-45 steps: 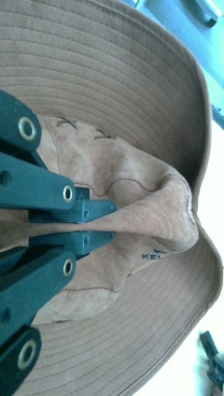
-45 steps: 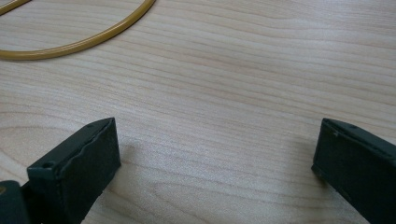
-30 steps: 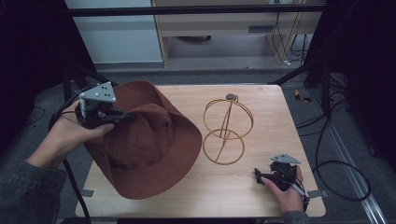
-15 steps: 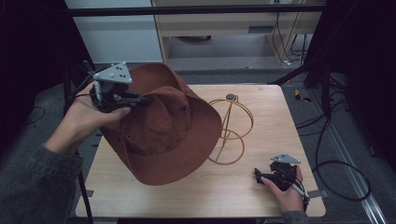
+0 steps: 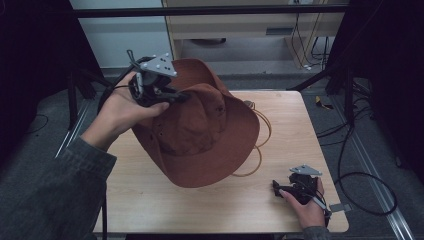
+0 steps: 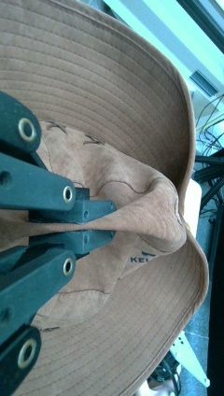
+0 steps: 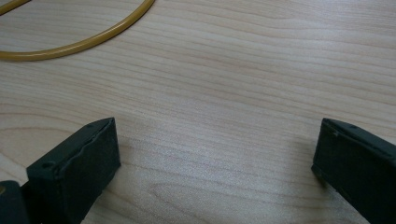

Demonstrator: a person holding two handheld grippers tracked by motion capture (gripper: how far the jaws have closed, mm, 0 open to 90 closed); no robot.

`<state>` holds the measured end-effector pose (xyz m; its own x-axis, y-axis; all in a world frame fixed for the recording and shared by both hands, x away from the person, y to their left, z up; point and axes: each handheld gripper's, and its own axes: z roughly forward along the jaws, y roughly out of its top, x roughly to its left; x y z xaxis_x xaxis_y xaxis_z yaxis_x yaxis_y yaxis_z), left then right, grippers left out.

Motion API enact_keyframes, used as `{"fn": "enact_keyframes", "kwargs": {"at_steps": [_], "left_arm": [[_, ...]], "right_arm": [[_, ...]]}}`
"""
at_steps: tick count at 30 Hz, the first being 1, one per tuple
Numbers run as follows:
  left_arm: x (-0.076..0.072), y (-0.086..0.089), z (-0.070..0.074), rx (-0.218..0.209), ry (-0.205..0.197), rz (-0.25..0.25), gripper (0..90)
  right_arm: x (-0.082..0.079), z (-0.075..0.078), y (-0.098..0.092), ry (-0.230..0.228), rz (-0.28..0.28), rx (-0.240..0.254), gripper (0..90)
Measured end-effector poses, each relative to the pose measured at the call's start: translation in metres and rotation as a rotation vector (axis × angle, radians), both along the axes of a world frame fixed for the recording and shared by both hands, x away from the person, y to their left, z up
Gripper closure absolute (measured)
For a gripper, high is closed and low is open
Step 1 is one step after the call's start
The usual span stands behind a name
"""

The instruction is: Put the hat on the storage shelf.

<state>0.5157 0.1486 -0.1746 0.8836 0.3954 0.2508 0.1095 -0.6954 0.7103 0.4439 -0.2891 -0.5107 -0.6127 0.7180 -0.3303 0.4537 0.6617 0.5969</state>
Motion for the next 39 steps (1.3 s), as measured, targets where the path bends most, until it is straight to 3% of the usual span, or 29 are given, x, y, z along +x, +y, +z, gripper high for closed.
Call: {"fn": "enact_keyframes", "kwargs": {"at_steps": [4,10,19,26,33,39], "left_arm": [[0.01,-0.018,0.004,0.012,-0.002,-0.007,88.4],[0.018,-0.034,-0.001,-0.006,-0.005,0.004,88.4],[0.033,-0.047,-0.007,-0.015,-0.001,0.017,88.4],[0.031,-0.056,-0.002,-0.012,-0.01,0.019,88.4],[0.026,-0.053,0.002,-0.022,-0.007,0.016,88.4],[0.018,-0.054,0.012,-0.012,-0.03,0.008,88.5]], "right_arm": [[0.0,0.0,0.0,0.0,0.002,0.0,0.7],[-0.001,0.0,0.001,0.006,-0.004,0.006,0.7],[0.0,0.0,0.0,0.001,0.001,0.001,0.7],[0.0,0.0,0.0,0.003,-0.002,0.003,0.7],[0.0,0.0,0.0,0.003,-0.001,0.003,0.7],[0.0,0.0,0.0,0.001,-0.001,0.002,0.7]]}}
